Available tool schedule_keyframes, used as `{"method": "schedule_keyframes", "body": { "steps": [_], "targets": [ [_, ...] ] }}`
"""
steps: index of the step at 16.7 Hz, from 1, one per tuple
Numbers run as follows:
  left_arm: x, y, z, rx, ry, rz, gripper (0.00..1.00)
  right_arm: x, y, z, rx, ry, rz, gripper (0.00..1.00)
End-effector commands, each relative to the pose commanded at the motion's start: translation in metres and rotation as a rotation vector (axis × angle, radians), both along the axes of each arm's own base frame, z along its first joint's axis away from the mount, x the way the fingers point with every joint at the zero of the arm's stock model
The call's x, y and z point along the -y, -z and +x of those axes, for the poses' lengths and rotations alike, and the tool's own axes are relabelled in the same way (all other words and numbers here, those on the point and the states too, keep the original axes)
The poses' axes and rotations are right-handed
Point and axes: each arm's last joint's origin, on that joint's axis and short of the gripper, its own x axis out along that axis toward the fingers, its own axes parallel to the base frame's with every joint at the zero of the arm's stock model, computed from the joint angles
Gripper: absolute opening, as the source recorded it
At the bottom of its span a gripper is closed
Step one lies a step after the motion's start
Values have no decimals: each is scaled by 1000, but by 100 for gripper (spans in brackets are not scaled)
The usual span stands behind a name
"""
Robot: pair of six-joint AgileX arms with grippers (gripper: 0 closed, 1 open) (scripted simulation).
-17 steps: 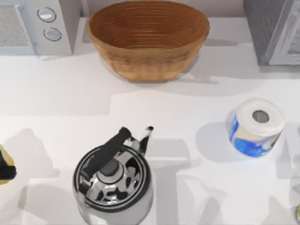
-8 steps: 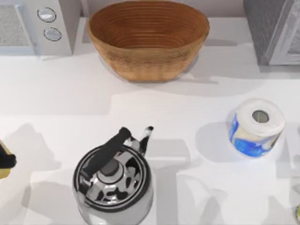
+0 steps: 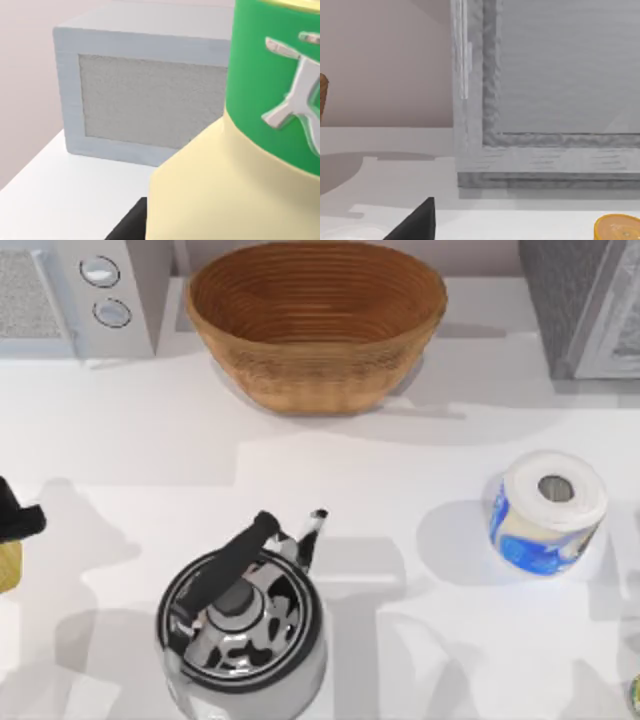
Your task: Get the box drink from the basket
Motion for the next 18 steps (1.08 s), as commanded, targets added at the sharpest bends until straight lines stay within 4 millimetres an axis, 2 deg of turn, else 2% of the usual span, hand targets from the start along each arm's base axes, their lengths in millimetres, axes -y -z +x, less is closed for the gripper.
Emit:
{"method": "schedule_keyframes", "body": {
  "steps": [5,11,18],
  "targets": [
    [15,-5,19,-13,-101,-7,0,0,0,0,0,0,0,100],
    [41,-2,44,-29,-226,7,0,0,0,0,0,0,0,100],
    [46,1,47,-32,-248,11,0,0,0,0,0,0,0,100]
  ]
}}
